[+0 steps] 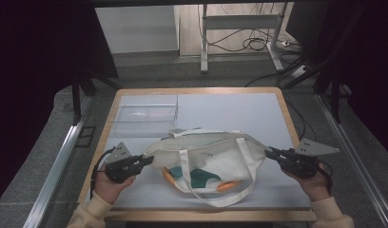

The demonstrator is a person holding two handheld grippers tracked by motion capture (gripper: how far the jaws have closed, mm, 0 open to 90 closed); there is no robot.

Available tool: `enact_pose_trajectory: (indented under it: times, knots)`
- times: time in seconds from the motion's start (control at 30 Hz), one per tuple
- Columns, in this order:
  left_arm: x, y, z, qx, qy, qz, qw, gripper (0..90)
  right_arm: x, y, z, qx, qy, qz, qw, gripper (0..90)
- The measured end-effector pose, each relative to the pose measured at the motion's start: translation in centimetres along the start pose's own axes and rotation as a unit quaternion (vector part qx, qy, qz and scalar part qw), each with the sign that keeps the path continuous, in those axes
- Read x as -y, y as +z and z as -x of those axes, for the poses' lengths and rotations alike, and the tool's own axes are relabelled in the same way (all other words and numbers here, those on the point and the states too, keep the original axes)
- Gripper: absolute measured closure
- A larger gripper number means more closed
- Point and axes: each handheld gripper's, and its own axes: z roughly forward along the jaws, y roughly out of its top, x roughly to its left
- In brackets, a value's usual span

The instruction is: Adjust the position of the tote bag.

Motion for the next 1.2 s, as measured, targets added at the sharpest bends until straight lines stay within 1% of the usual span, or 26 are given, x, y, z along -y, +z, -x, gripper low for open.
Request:
enact_pose_trajectory:
  times: [0.03, 0.13, 0.3, 0.53, 0.6, 0.87, 1.03, 1.07, 1.1, 1.13, 1.17, 1.2]
  knots:
    - [0.0, 0.0, -0.1, 0.0, -0.001, 0.0, 1.0, 80.3, 0.1, -0.1, -0.2, -0.001, 0.001, -0.001, 1.0, 80.5]
    - [0.3, 0.0, -0.1, 0.003, -0.004, -0.001, 1.0, 80.3, 0.2, -0.1, -0.3, -0.002, 0.001, 0.002, 1.0, 80.4]
    - [0.6, -0.2, 0.3, 0.005, -0.002, 0.002, 1.0, 80.3, 0.4, 0.1, -0.3, -0.005, 0.008, 0.004, 0.9999, 80.5]
    - [0.8, -0.2, 0.3, 0.009, -0.006, 0.002, 0.9999, 80.2, 0.5, 0.2, -0.3, -0.003, 0.006, 0.004, 1.0, 80.3]
    - [0.8, -0.2, 0.4, 0.009, -0.005, 0.003, 0.9999, 80.2, 0.6, 0.2, -0.2, -0.004, 0.009, 0.005, 0.9999, 80.3]
    - [0.9, -0.2, 0.3, 0.009, -0.005, 0.002, 0.9999, 80.0, 0.6, 0.2, -0.2, -0.002, 0.006, 0.006, 1.0, 80.1]
    - [1.0, -0.1, 0.4, 0.007, -0.006, 0.006, 0.9999, 79.0, 0.6, 0.4, -0.1, 0.001, 0.009, 0.007, 0.9999, 79.2]
    - [1.0, -0.2, 0.4, 0.007, -0.006, 0.007, 0.9999, 78.1, 0.6, 0.4, -0.1, 0.003, 0.007, 0.007, 0.9999, 78.1]
    - [1.0, -0.2, 0.4, 0.008, -0.006, 0.007, 0.9999, 75.6, 0.6, 0.4, -0.1, 0.003, 0.007, 0.009, 0.9999, 74.5]
    - [1.1, -0.3, 0.4, 0.009, -0.004, 0.009, 0.9999, 60.6, 0.6, 0.4, -0.1, 0.011, 0.009, 0.014, 0.9998, 55.8]
    - [1.1, -0.5, 0.4, 0.004, -0.002, 0.015, 0.9999, 60.6, 0.6, 0.4, -0.1, 0.011, 0.009, 0.014, 0.9998, 55.8]
    - [1.0, -0.8, 0.4, -0.001, -0.002, 0.019, 0.9998, 50.8, 0.5, 0.3, -0.1, 0.018, 0.009, 0.018, 0.9996, 49.2]
